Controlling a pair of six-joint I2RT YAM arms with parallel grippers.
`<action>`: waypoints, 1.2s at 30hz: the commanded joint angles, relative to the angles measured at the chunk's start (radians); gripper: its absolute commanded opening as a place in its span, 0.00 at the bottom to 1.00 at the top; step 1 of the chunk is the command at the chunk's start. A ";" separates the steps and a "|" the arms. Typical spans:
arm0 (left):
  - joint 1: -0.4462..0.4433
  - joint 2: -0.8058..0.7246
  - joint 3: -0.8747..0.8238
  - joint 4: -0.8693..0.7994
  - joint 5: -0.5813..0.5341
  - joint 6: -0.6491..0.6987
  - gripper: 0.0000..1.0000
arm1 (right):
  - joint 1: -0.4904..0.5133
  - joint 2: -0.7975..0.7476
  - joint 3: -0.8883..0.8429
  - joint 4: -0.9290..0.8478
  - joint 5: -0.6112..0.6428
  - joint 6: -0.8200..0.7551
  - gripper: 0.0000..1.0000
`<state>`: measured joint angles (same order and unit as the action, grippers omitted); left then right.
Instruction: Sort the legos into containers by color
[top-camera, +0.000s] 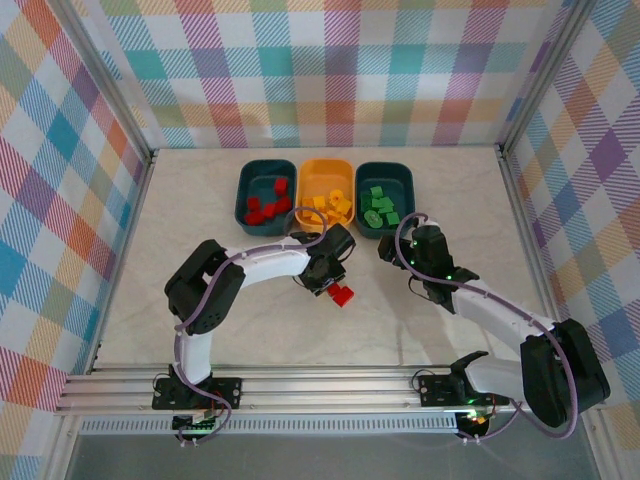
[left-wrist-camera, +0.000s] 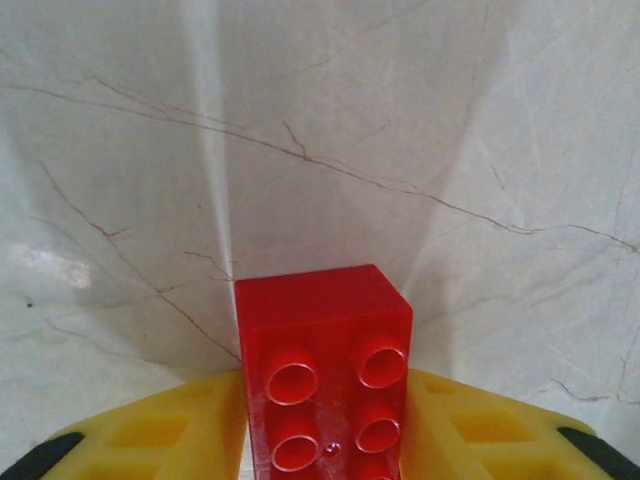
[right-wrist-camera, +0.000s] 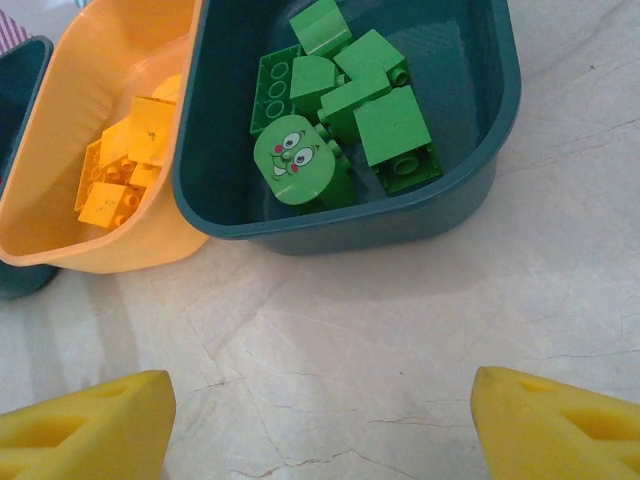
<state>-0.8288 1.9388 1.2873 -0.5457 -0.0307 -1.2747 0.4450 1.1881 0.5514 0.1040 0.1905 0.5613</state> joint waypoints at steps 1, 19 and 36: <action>0.010 0.010 -0.037 0.042 -0.007 0.024 0.38 | 0.006 -0.015 0.007 0.006 0.006 -0.015 0.78; 0.291 -0.377 0.036 -0.071 -0.164 0.406 0.31 | 0.061 0.033 -0.019 0.223 -0.269 -0.076 0.78; 0.599 0.218 0.695 -0.287 -0.033 0.687 0.32 | 0.127 0.067 0.015 0.203 -0.241 -0.138 1.00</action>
<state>-0.2268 2.0926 1.8755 -0.7124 -0.0910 -0.6697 0.5663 1.2766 0.5491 0.2909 -0.0719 0.4465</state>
